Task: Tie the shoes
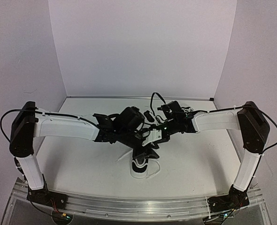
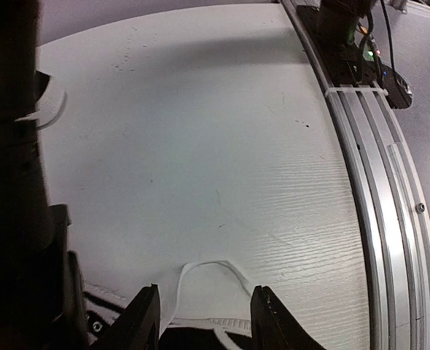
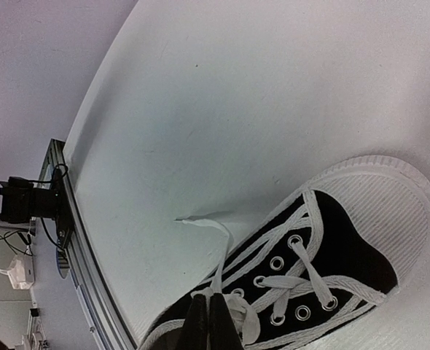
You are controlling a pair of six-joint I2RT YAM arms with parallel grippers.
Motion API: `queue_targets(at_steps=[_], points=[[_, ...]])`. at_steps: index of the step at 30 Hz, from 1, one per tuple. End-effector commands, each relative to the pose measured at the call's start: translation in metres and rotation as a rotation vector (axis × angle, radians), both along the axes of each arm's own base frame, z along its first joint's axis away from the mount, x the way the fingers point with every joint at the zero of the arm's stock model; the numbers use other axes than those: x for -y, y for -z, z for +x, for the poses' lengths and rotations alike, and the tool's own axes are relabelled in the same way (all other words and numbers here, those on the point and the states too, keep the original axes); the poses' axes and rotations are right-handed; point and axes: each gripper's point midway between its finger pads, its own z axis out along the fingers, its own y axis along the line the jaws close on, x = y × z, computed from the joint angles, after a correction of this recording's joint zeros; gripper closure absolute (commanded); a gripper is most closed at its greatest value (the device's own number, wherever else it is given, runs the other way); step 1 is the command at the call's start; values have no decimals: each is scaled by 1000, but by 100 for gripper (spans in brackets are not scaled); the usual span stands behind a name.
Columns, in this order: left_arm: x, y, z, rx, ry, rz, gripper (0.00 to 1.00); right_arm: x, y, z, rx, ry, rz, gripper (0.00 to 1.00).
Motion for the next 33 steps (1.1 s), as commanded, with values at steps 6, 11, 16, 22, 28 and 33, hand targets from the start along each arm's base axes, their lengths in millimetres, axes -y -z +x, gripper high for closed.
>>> queue_targets(at_steps=[6,11,16,22,28,33], points=[[-71,-64,61,-10,-354,-288,54,-29,-19,-2,9,-74,77,93],[-101,-67,80,-2,-504,-342,52,-47,-15,-10,-26,-107,86,83],[-120,-60,98,5,-620,-332,51,-65,-14,-21,-54,-146,100,65],[-132,-59,110,-25,-676,-356,49,-71,-32,-28,-31,-174,130,54],[-125,-45,110,-76,-612,-319,42,-51,-70,-17,54,-138,167,49],[-113,-38,110,-118,-502,-295,40,1,-74,16,73,-9,152,48]])
